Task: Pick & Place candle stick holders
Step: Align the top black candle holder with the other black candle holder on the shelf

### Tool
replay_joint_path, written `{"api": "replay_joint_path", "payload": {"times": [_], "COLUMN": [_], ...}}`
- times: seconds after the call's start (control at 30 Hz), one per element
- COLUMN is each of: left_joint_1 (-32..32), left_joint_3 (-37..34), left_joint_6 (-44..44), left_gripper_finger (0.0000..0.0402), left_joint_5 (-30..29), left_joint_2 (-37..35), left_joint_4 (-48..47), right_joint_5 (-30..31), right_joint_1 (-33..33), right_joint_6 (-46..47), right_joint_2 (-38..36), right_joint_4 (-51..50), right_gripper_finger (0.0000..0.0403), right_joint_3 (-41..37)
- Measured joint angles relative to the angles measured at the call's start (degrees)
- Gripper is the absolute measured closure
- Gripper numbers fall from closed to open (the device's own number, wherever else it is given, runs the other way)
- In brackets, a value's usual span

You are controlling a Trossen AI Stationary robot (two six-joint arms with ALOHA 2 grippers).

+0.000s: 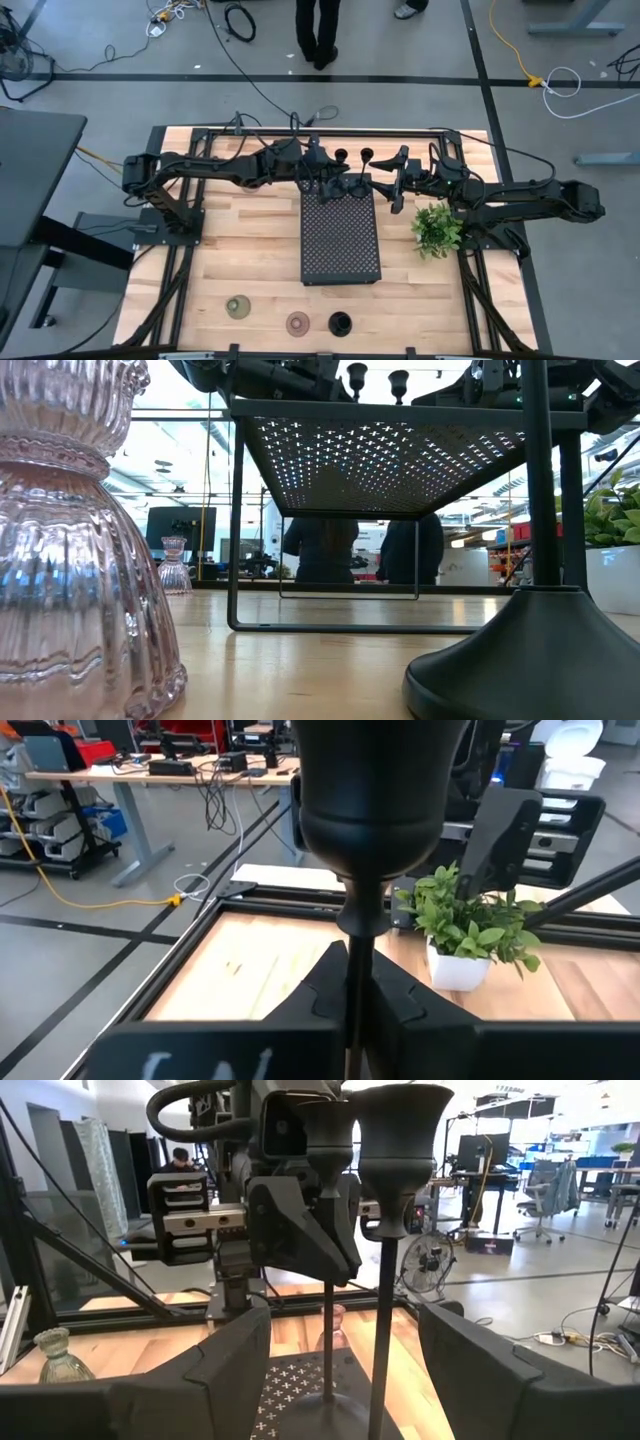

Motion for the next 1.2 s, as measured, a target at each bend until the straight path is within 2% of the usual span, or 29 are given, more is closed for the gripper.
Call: {"api": "replay_joint_path", "payload": {"times": [0.13,0.37,0.77,0.9,1.2], "left_joint_1": [0.0,0.0,-0.2,-0.6,-0.9], "left_joint_3": [0.0,0.0,0.0,0.0,0.0], "left_joint_6": [0.0,0.0,-0.4,0.0,0.0], "left_gripper_finger": [0.0391,0.0357,0.0355,0.0332,0.0247], "left_joint_5": [0.0,0.0,-1.6,-3.3,-3.7], "left_joint_2": [0.0,0.0,0.0,0.0,0.0], "left_joint_4": [0.2,0.2,0.3,-0.7,-0.7], "right_joint_5": [0.0,0.0,0.0,0.0,0.0], "right_joint_1": [0.0,0.0,0.0,0.0,0.0], "right_joint_6": [0.0,0.0,0.3,0.5,0.7], "right_joint_2": [0.0,0.0,0.0,0.0,0.0], "right_joint_4": [0.0,0.0,0.0,0.0,0.0], "right_gripper_finger": [0.0146,0.0146,0.0146,0.0146,0.0146], "right_joint_3": [0.0,0.0,0.0,0.0,0.0]}}
